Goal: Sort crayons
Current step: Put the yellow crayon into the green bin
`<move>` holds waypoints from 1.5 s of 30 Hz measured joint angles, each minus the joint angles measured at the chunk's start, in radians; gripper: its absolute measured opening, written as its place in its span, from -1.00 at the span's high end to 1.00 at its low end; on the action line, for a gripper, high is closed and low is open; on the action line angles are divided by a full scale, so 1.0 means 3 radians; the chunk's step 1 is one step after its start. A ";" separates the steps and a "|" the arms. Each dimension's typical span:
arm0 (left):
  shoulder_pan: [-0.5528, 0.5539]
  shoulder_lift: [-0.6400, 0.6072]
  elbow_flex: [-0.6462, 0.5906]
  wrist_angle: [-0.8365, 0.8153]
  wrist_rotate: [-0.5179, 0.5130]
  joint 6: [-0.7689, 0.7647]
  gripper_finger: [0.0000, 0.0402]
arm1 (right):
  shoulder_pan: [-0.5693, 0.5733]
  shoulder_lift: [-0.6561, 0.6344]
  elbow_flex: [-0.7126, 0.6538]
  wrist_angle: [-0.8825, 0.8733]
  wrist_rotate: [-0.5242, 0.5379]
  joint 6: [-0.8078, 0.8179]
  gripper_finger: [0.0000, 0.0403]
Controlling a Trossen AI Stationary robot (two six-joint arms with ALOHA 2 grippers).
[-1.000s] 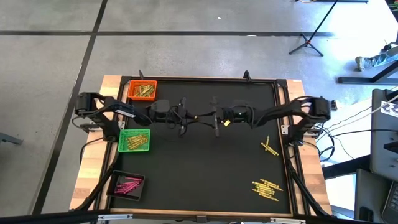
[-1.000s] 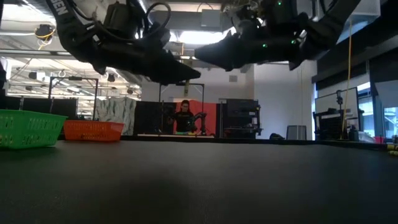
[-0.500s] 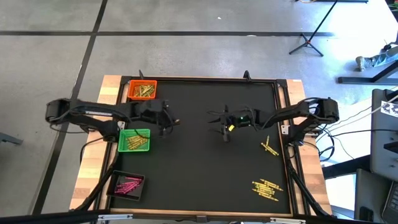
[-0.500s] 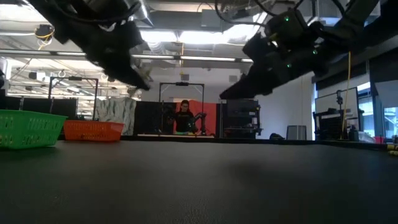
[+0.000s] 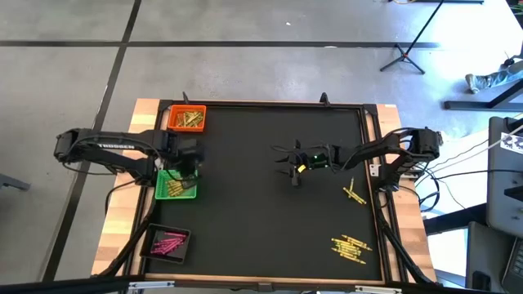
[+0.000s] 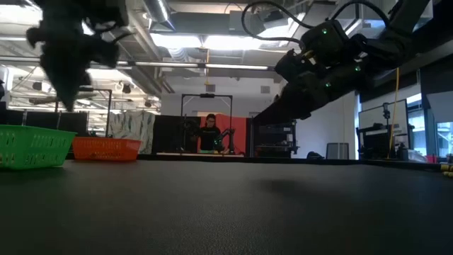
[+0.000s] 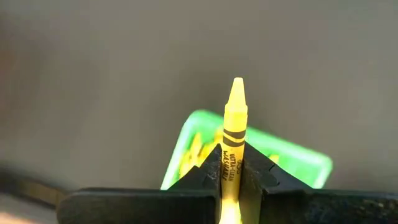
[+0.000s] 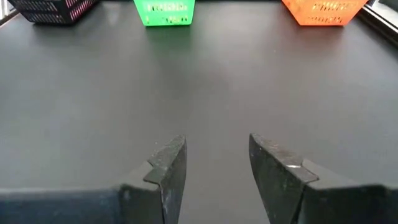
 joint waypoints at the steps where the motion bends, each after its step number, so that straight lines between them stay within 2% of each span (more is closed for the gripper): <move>1: -0.0006 0.0000 -0.0046 -0.0080 -0.0012 -0.0047 0.94 | 0.0001 0.0000 0.0000 0.0002 -0.0001 0.0000 0.15; 7: -0.0045 0.0006 -0.0384 -0.0064 0.0354 -0.0332 0.94 | 0.0001 0.0000 0.0000 0.0001 -0.0001 0.0000 0.15; 10: -0.0119 0.0007 -0.0508 0.0031 0.0426 -0.0466 0.94 | 0.0001 0.0000 0.0000 -0.0001 -0.0002 -0.0001 0.15; 21: -0.0154 0.0006 -0.0572 0.0059 0.0349 -0.0600 0.93 | -0.0001 0.0000 0.0000 0.0000 -0.0003 -0.0003 0.15; 31: -0.0153 0.0006 -0.0572 0.0046 0.0390 -0.0632 0.55 | -0.0001 0.0000 0.0000 -0.0001 -0.0003 -0.0003 0.15; 36: -0.0153 0.0007 -0.0456 0.0069 0.0410 -0.0440 0.50 | -0.0001 -0.0001 0.0001 -0.0001 -0.0004 0.0015 0.15; 40: -0.0153 0.0006 -0.0249 0.0313 0.0204 -0.0158 0.50 | -0.0001 -0.0001 0.0001 -0.0001 -0.0003 0.0017 0.15; 45: -0.0152 0.0006 -0.0268 0.1515 -0.0211 0.0385 0.50 | -0.0001 -0.0001 0.0001 -0.0001 -0.0003 0.0022 0.16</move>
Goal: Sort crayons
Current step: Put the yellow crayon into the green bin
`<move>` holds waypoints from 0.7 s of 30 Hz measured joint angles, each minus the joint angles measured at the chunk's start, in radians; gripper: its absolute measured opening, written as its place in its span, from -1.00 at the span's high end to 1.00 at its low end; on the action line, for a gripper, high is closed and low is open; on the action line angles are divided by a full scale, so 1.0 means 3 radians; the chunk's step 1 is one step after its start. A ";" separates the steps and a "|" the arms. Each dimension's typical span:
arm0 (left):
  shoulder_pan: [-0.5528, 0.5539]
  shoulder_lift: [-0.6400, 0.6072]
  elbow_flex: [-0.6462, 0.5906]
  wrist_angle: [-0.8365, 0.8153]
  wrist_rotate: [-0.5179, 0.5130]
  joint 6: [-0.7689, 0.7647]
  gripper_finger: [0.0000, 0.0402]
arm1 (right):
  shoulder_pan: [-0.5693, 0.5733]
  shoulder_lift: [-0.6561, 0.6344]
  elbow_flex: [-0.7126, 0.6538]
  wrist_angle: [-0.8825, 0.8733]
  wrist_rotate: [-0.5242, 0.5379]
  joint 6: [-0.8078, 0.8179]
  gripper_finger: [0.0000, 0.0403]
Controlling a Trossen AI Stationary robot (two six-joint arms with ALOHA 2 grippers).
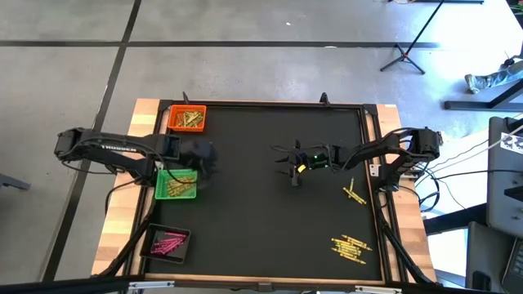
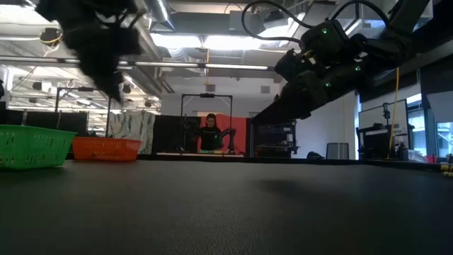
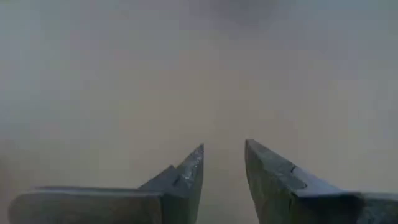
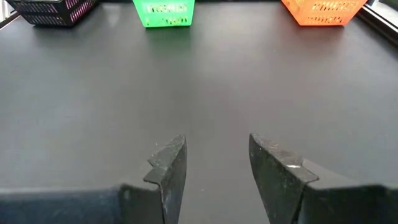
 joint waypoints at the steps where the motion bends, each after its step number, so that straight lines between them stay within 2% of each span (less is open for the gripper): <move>1: 0.0000 0.0013 -0.0036 0.0292 -0.0004 0.0121 0.50 | 0.0000 0.0000 0.0001 0.0000 0.0000 0.0001 0.16; 6: -0.0001 0.0137 -0.0277 0.1771 0.0034 0.0667 0.50 | 0.0000 -0.0004 0.0001 -0.0035 0.0000 0.0004 0.16; 10: -0.0001 0.0437 -0.0449 0.2704 0.0040 0.1002 0.50 | 0.0000 -0.0100 0.0015 -0.0202 0.0000 0.0008 0.16; 17: 0.0010 0.1416 -0.0675 0.4639 0.0046 0.1340 0.50 | 0.0003 -0.0281 0.0015 -0.0430 0.0027 0.0121 0.16; 21: 0.0063 0.1966 -0.0602 0.5225 0.0067 0.1354 0.50 | 0.0003 -0.0460 0.0016 -0.0774 0.0037 0.0243 0.16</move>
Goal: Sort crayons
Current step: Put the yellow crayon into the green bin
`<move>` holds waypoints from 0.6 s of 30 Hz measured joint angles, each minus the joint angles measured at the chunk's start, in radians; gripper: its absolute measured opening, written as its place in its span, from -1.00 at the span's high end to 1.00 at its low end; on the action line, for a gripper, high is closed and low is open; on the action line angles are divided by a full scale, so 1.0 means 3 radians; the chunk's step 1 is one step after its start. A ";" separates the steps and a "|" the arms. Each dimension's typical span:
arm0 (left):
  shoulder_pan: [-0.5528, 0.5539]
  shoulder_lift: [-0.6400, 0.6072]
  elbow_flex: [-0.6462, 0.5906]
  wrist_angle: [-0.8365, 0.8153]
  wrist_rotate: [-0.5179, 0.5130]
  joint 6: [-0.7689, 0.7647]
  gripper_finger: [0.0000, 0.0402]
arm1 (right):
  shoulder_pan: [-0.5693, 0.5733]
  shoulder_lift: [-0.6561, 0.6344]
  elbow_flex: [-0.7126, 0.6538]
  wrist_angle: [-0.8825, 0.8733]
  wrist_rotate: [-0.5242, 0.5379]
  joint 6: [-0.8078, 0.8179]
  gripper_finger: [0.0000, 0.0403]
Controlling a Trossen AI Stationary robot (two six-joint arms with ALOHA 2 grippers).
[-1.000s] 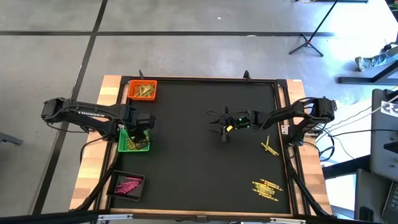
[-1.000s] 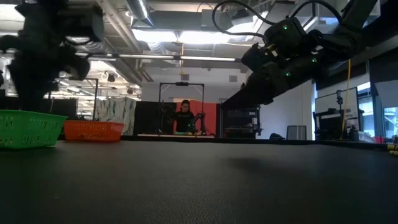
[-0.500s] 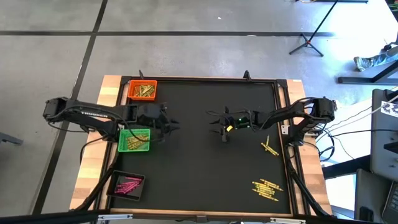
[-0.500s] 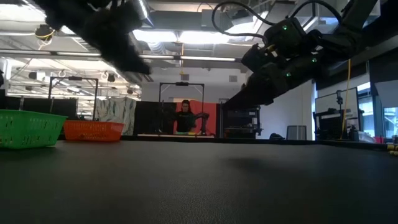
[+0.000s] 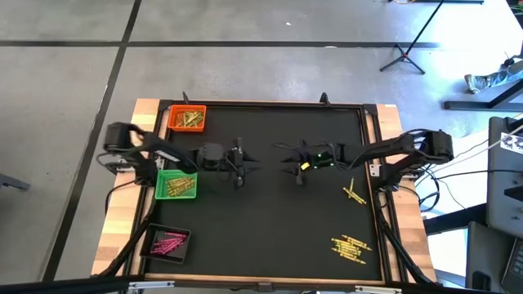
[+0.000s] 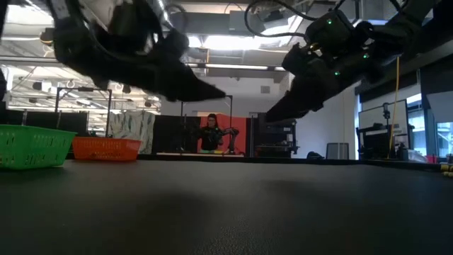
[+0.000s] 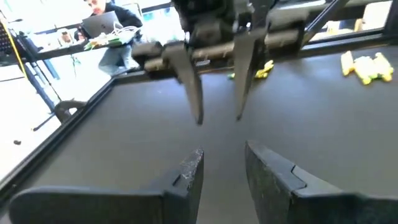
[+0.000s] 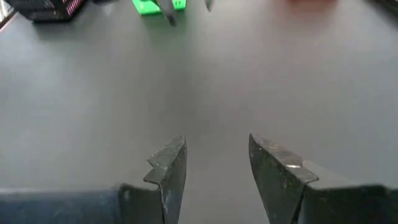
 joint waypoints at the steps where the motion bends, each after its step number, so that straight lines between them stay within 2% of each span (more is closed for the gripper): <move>1: 0.0016 0.0112 0.0016 0.0095 0.0001 -0.0002 0.50 | 0.0000 -0.0066 0.0000 -0.0142 -0.0001 0.0038 0.16; 4: 0.0046 0.0410 0.0053 0.0352 0.0000 -0.0022 0.50 | -0.0001 -0.0301 0.0000 -0.0684 -0.0001 0.0195 0.16; 8: 0.0073 0.0674 0.0077 0.0420 0.0001 -0.0020 0.50 | 0.0000 -0.0627 -0.0001 -0.1361 -0.0037 0.0510 0.16; 13: 0.0102 0.0754 0.0087 0.0390 -0.0020 -0.0024 0.50 | 0.0076 -0.0910 0.0202 -0.2587 0.0072 0.0876 0.16; 18: 0.0095 0.0753 0.0086 0.0384 -0.0025 -0.0008 0.50 | 0.0201 -0.0987 0.0526 -0.3914 0.0228 0.1371 0.16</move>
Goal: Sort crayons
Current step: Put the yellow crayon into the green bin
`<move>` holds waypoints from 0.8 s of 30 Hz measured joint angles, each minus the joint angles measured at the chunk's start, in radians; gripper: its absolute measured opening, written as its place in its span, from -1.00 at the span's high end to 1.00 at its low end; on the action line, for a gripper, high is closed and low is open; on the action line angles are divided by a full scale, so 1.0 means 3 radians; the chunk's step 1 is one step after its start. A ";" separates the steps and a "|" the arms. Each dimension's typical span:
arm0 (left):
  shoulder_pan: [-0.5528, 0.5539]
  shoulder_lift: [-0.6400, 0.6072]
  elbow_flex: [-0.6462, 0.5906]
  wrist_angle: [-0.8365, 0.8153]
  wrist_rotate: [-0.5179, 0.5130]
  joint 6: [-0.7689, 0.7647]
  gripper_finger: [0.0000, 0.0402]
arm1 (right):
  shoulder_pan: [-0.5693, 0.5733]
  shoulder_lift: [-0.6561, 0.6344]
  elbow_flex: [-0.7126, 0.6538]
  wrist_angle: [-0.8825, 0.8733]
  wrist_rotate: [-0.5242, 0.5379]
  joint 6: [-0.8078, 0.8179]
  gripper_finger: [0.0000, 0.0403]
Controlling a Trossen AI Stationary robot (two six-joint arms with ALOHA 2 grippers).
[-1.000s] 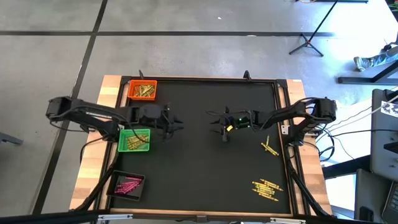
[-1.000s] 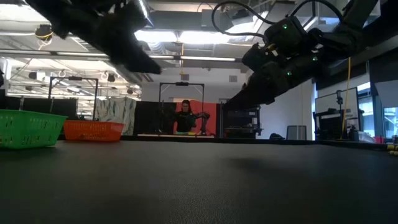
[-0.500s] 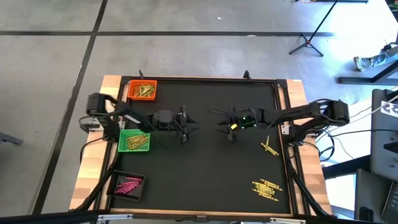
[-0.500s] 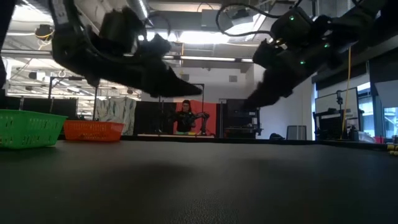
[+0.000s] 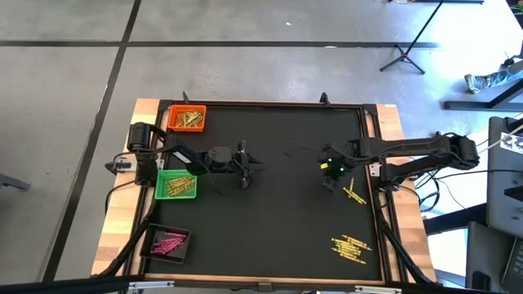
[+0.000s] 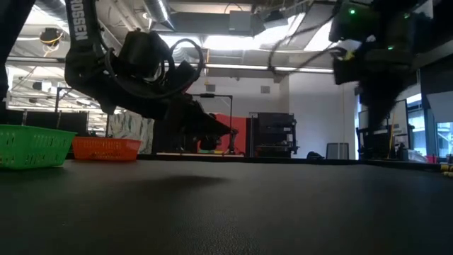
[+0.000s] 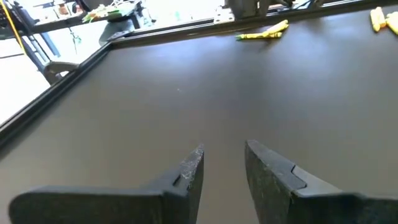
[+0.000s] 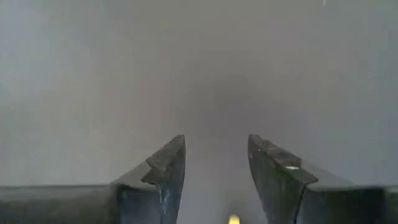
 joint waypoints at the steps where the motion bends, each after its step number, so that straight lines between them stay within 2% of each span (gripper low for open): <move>1: 0.0001 0.0000 0.0000 -0.0004 0.0000 0.0000 0.50 | 0.0032 -0.0001 0.0032 -0.0189 0.0002 0.0118 0.16; 7: 0.0001 -0.0001 0.0000 -0.0039 0.0000 0.0000 0.50 | 0.0272 -0.0003 -0.0051 -0.0713 0.0008 0.0685 0.16; 15: 0.0001 -0.0001 0.0000 -0.0037 -0.0001 -0.0003 0.50 | 0.0507 0.0005 -0.0369 -0.0622 0.0180 0.1059 0.16; 24: 0.0001 -0.0001 0.0000 -0.0038 -0.0001 -0.0010 0.50 | 0.0519 0.0006 -0.0689 -0.0248 0.0137 0.1093 0.16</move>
